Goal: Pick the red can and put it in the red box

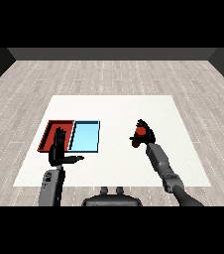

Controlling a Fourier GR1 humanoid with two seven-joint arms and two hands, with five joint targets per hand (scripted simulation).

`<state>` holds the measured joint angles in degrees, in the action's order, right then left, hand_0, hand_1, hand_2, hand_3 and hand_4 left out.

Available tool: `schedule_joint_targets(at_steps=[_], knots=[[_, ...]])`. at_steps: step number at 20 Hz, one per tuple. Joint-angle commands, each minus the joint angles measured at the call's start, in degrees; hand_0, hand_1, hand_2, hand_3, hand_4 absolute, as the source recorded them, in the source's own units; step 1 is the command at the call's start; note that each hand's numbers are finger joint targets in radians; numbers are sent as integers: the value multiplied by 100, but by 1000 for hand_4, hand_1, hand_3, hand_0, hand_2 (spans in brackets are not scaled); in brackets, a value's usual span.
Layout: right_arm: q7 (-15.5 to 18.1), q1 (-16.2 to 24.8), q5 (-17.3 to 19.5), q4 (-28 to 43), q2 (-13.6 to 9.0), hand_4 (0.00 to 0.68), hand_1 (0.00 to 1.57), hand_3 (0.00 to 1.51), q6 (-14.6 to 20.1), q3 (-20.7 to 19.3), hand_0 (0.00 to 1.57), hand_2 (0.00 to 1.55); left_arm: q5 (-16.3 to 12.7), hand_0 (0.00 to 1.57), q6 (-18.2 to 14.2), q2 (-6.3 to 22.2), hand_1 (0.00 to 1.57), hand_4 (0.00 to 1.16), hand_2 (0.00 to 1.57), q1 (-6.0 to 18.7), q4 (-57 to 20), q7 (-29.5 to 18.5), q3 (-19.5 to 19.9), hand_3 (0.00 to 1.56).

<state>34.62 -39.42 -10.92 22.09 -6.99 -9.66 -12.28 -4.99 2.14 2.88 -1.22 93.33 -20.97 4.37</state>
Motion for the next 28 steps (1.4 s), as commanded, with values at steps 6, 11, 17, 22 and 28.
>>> schedule_joint_targets(at_steps=[6, 11, 17, 22, 28], knots=[[350, 68, 363, -102, 101, 667, 1494, 1437, 588, 202, 1494, 1464, 122, 0, -153, 27, 0, 0, 0, 220, -200, 10, 88, 0], [-242, 186, 368, 784, 51, 643, 1459, 1421, 737, 356, 1459, 1452, 179, 0, -84, -87, 0, 0, 0, 4, 50, -42, -146, 0], [-159, 257, 308, 1195, 38, 659, 1457, 1410, 805, 307, 1457, 1445, 156, 0, -51, -32, 0, 0, 0, 204, -60, 127, -129, 0], [-855, 951, 292, 2953, 89, 649, 1435, 1406, 796, 685, 1435, 1435, 621, 0, -238, -216, 0, 0, 0, 234, -339, -20, -494, 0], [-1184, 961, 223, 3478, 188, 653, 1432, 1420, 1016, 682, 1432, 1447, 442, 0, -314, -283, 0, 0, 0, 81, -155, 373, -1423, 0]])
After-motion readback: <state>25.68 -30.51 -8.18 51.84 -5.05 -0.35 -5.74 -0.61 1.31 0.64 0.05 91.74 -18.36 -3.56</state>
